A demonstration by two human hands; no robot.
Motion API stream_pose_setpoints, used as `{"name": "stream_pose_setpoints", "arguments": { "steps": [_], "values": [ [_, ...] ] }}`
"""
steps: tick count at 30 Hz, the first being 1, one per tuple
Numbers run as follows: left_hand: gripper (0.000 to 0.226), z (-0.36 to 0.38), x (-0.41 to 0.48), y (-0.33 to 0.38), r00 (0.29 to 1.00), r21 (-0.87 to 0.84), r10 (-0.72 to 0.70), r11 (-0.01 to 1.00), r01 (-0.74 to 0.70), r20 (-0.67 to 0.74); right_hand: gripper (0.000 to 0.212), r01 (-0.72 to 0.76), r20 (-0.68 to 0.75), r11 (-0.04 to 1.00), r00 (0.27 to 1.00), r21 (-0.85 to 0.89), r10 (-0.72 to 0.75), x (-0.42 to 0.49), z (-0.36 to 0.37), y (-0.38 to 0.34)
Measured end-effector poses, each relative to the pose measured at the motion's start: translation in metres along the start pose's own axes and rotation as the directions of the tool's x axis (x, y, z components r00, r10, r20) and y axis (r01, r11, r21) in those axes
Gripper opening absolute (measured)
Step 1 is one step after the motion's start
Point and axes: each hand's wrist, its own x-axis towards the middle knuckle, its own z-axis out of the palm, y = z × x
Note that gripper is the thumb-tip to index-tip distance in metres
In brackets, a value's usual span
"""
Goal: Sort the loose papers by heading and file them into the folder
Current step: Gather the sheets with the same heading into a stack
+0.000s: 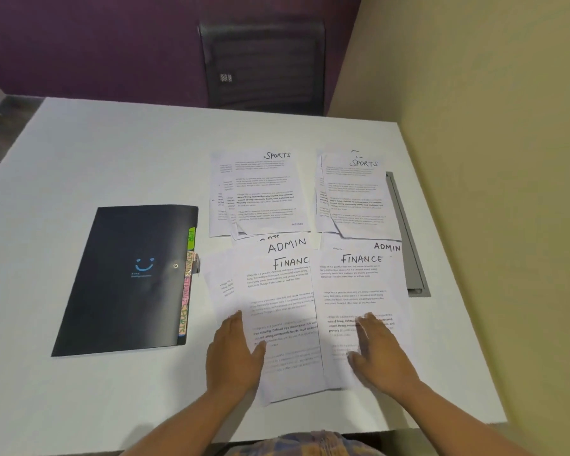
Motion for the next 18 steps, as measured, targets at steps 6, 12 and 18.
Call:
{"name": "stream_pose_setpoints", "arguments": {
  "steps": [6, 12, 18],
  "values": [
    [0.062, 0.005, -0.001, 0.022, 0.968, -0.117, -0.250, 0.961, 0.252, 0.033, 0.058, -0.121, -0.142, 0.973, 0.978, 0.198, 0.151, -0.007, -0.012, 0.009],
    [0.068, 0.012, 0.001, 0.047, 0.927, -0.021, -0.372, 0.928, 0.372, -0.043, 0.049, -0.230, -0.163, 0.942, 0.948, 0.244, 0.273, 0.001, -0.028, 0.030],
    [0.060, 0.019, 0.005, 0.062, 0.914, -0.003, -0.403, 0.915, 0.404, -0.052, 0.034, -0.337, -0.100, 0.929, 0.930, 0.151, 0.353, 0.025, -0.034, 0.059]
  ]
}}
